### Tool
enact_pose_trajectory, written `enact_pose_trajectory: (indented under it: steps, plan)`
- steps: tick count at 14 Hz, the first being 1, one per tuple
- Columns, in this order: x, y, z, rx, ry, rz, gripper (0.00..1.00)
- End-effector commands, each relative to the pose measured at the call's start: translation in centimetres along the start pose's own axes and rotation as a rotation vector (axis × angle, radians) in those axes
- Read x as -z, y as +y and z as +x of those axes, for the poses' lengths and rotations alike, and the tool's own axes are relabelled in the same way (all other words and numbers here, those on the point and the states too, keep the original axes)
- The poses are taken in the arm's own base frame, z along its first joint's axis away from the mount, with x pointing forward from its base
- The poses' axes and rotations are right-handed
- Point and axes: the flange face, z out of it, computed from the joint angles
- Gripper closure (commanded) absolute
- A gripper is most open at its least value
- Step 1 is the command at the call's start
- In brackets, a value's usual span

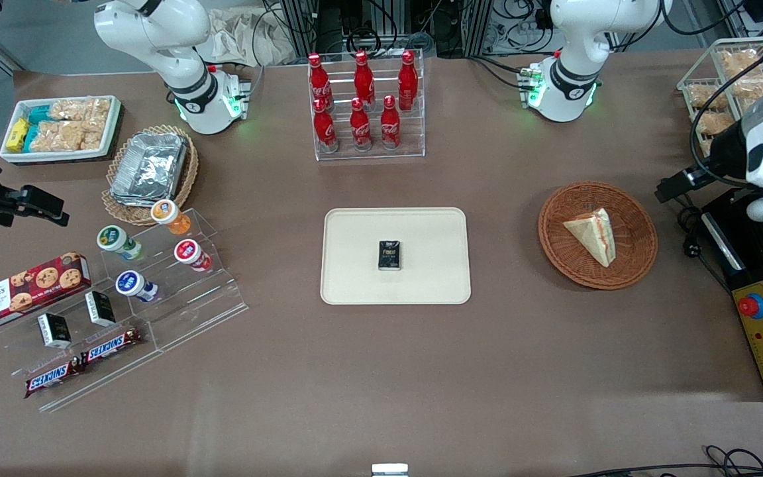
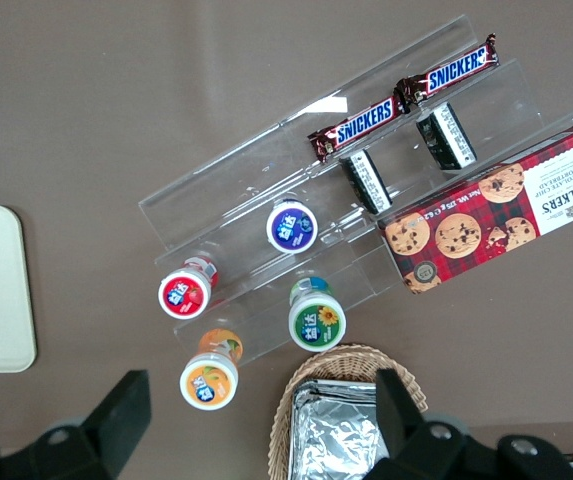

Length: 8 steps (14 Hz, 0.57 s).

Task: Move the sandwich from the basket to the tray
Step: 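Move the left gripper over the wrapped sandwich in the wicker basket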

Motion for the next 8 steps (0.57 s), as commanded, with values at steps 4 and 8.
enact_pose_trajectory:
  steps: [4,8]
  plan:
    - [-9.0,-1.8,-2.8,0.204,0.05,-0.015,0.0]
    - [-14.3,-2.0,-3.3,0.266,0.046,-0.012,0.0]
